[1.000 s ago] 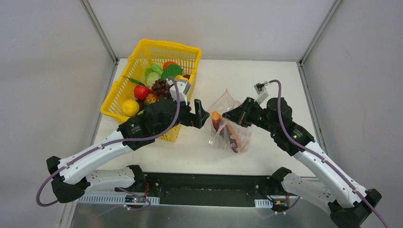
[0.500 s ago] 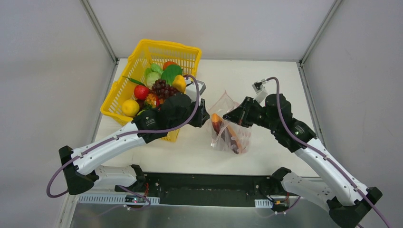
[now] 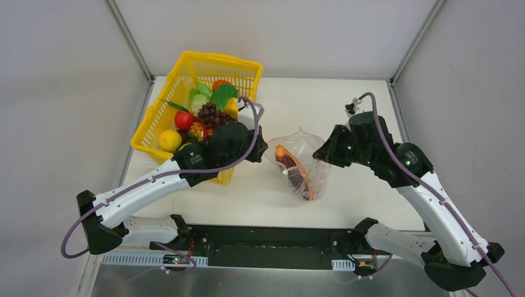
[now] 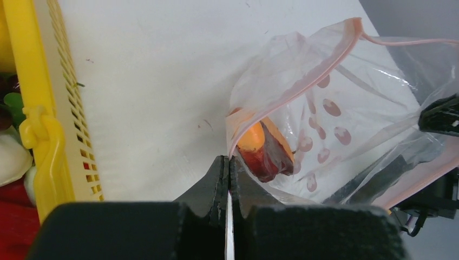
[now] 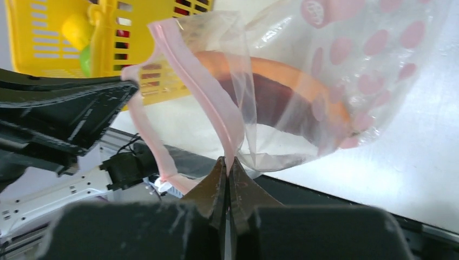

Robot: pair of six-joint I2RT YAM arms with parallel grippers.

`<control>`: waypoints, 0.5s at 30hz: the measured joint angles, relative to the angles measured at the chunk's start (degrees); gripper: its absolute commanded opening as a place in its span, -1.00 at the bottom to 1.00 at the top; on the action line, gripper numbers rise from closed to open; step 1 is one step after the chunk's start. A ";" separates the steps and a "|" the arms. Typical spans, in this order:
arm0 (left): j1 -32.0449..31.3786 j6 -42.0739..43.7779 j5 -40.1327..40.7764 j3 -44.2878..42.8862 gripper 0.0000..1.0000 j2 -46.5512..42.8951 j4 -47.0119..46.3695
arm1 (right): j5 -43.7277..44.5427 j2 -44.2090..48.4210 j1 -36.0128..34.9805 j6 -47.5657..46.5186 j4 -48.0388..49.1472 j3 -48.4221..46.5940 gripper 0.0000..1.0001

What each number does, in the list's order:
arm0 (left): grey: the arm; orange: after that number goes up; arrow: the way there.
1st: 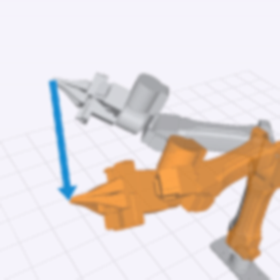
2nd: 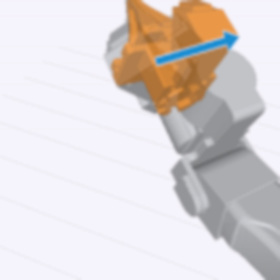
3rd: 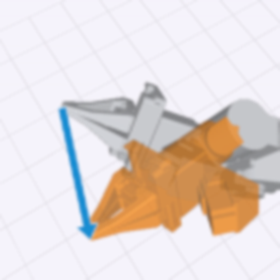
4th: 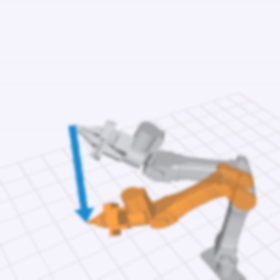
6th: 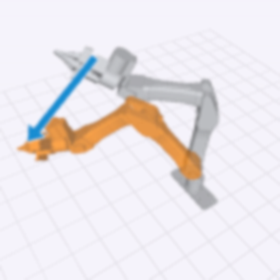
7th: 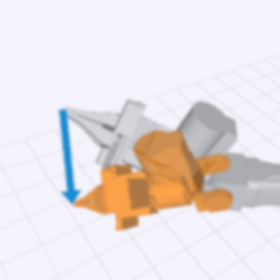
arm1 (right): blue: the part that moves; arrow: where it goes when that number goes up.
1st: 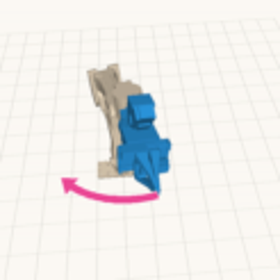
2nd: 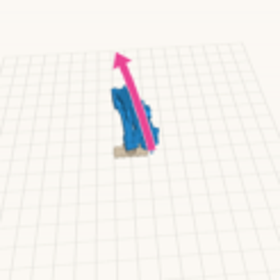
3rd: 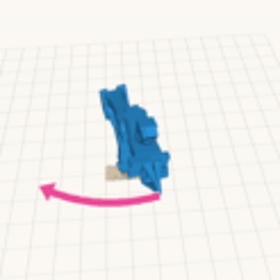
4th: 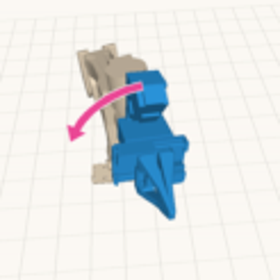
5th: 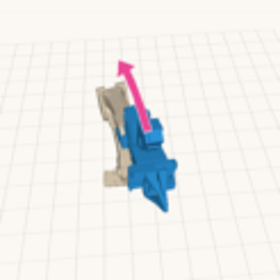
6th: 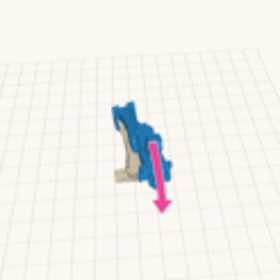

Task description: Place the food in the zip-top bag and seal the zipper

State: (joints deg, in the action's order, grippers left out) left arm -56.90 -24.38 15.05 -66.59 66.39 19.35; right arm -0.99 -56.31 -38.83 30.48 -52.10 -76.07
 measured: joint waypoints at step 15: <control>3.19 2.75 -3.28 -3.50 0.60 1.57 -0.33 | 4.90 0.94 -1.09 3.30 4.50 5.88 -1.00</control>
State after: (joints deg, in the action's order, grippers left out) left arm -53.71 -21.63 11.77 -70.08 67.96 19.03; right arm 3.90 -55.37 -39.92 33.78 -47.59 -70.19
